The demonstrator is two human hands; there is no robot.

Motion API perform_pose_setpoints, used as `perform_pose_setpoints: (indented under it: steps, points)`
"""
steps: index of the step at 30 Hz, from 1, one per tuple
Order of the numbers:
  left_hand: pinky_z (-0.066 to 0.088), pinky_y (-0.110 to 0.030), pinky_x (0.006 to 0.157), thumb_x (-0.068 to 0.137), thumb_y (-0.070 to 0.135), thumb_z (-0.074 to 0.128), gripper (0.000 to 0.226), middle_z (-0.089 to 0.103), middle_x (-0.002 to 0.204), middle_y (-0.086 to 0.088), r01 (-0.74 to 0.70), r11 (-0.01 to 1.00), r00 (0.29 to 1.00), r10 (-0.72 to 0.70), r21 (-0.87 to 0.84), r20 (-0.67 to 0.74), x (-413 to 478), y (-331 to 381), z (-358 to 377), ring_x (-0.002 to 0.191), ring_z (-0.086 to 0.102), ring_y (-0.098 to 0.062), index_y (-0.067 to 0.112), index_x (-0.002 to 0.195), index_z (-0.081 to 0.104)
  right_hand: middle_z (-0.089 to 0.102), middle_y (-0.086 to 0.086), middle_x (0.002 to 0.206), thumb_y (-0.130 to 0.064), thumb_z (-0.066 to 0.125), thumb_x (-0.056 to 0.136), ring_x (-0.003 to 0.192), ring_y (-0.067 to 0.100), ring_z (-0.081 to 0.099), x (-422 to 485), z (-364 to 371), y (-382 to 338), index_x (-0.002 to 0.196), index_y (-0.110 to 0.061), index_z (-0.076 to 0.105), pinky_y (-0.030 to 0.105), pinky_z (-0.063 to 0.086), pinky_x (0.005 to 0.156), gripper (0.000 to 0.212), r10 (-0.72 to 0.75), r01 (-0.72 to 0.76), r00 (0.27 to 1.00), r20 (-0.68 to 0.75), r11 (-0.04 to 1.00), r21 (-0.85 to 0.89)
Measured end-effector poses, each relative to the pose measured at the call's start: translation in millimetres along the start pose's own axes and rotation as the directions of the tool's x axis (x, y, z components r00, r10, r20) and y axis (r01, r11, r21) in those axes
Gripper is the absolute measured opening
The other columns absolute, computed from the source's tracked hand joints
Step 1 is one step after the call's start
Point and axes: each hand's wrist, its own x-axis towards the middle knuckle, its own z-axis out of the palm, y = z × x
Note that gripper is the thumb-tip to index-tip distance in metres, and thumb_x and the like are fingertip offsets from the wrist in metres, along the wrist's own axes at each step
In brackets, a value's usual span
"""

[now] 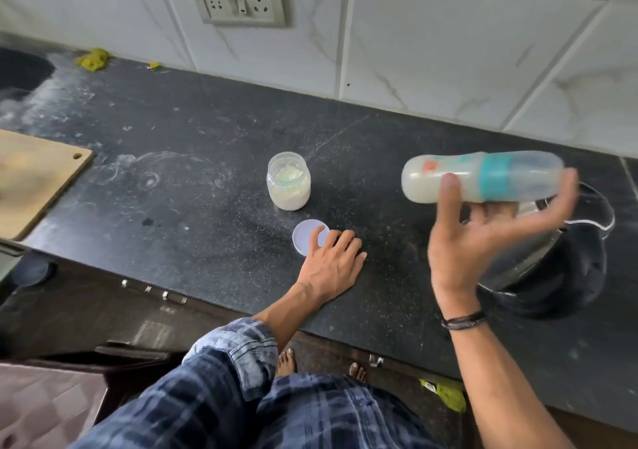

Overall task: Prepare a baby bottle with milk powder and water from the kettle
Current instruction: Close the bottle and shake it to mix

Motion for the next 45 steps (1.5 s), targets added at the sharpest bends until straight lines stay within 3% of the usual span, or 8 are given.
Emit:
perform_pose_setpoints:
  steps: [4,16,20,28,32,36,40,45]
  points:
    - [0.034,-0.059,0.106,0.108,0.041,0.04,0.034,0.061,0.123,-0.002,-0.02,1.0,1.0,0.021,-0.011,0.02,0.4,-1.3,-0.3,0.106,0.057,-0.027,0.017,0.113,0.064,0.049,-0.023,0.142,-0.011,0.086,0.086,0.121,0.012,0.064,-11.5,0.5,14.0,0.152,-0.02,0.026,0.054,0.059,0.092,0.089,0.24,-0.226,0.952,0.189,0.97,-0.093]
    - [0.032,-0.059,0.105,0.108,0.041,0.041,0.031,0.059,0.123,-0.002,-0.01,1.0,0.999,0.01,-0.024,-0.034,1.3,-5.2,13.5,0.103,0.055,-0.027,0.018,0.111,0.062,0.035,-0.021,0.158,-0.002,0.081,0.09,0.141,0.013,0.051,-2.3,1.8,5.9,0.153,-0.014,0.018,0.034,0.055,0.103,0.091,-0.013,0.013,0.999,0.046,1.0,-0.013]
    - [0.031,-0.06,0.106,0.108,0.042,0.04,0.033,0.059,0.125,-0.003,-0.022,0.999,1.0,0.022,-0.028,-0.003,0.5,-4.6,11.6,0.106,0.056,-0.028,0.018,0.113,0.062,0.046,-0.028,0.146,-0.01,0.085,0.085,0.126,0.01,0.061,-15.9,3.0,9.5,0.148,-0.022,0.025,0.049,0.06,0.094,0.088,0.235,-0.224,0.958,0.165,0.971,-0.083]
    - [0.033,-0.06,0.105,0.107,0.042,0.041,0.034,0.06,0.124,-0.003,-0.015,0.999,1.0,0.015,-0.028,0.009,0.5,-3.2,6.9,0.106,0.056,-0.028,0.018,0.114,0.063,0.05,0.005,0.148,-0.013,0.086,0.085,0.124,0.022,0.065,-16.6,-3.0,11.1,0.149,-0.021,0.027,0.052,0.061,0.092,0.087,0.295,-0.283,0.939,0.176,0.955,-0.089]
    - [0.031,-0.059,0.106,0.107,0.041,0.041,0.032,0.059,0.124,-0.002,-0.006,1.0,1.0,0.006,-0.015,0.007,1.4,-3.0,6.6,0.106,0.056,-0.027,0.018,0.113,0.063,0.037,-0.013,0.158,-0.005,0.083,0.09,0.139,0.022,0.054,-0.6,-2.9,4.4,0.154,-0.017,0.019,0.041,0.059,0.098,0.092,0.036,-0.036,0.999,0.024,0.999,0.023]
    - [0.033,-0.059,0.104,0.106,0.042,0.042,0.031,0.059,0.122,-0.002,-0.031,0.999,0.999,0.031,-0.026,-0.011,0.9,-3.8,8.3,0.104,0.055,-0.027,0.02,0.113,0.062,0.048,-0.019,0.15,-0.01,0.085,0.085,0.126,0.013,0.062,-15.1,-1.2,6.4,0.156,-0.016,0.019,0.057,0.057,0.096,0.097,0.249,-0.244,0.943,0.22,0.968,-0.052]
    - [0.03,-0.057,0.105,0.107,0.043,0.041,0.03,0.057,0.122,-0.001,-0.01,1.0,1.0,0.01,-0.016,-0.018,1.6,-4.2,10.5,0.104,0.053,-0.025,0.02,0.111,0.06,0.036,-0.013,0.161,-0.009,0.084,0.09,0.14,0.024,0.053,-1.8,-0.7,-1.8,0.159,-0.027,0.021,0.048,0.057,0.1,0.095,0.059,-0.063,0.995,0.082,0.997,0.037]
    - [0.03,-0.058,0.105,0.107,0.044,0.04,0.031,0.058,0.123,0.0,-0.021,1.0,1.0,0.02,-0.024,-0.01,1.7,-4.7,11.5,0.106,0.054,-0.025,0.021,0.113,0.06,0.048,-0.028,0.143,-0.009,0.084,0.086,0.123,0.012,0.062,-6.3,1.1,-5.4,0.151,-0.015,0.025,0.051,0.06,0.092,0.088,0.185,-0.184,0.966,0.18,0.983,-0.023]
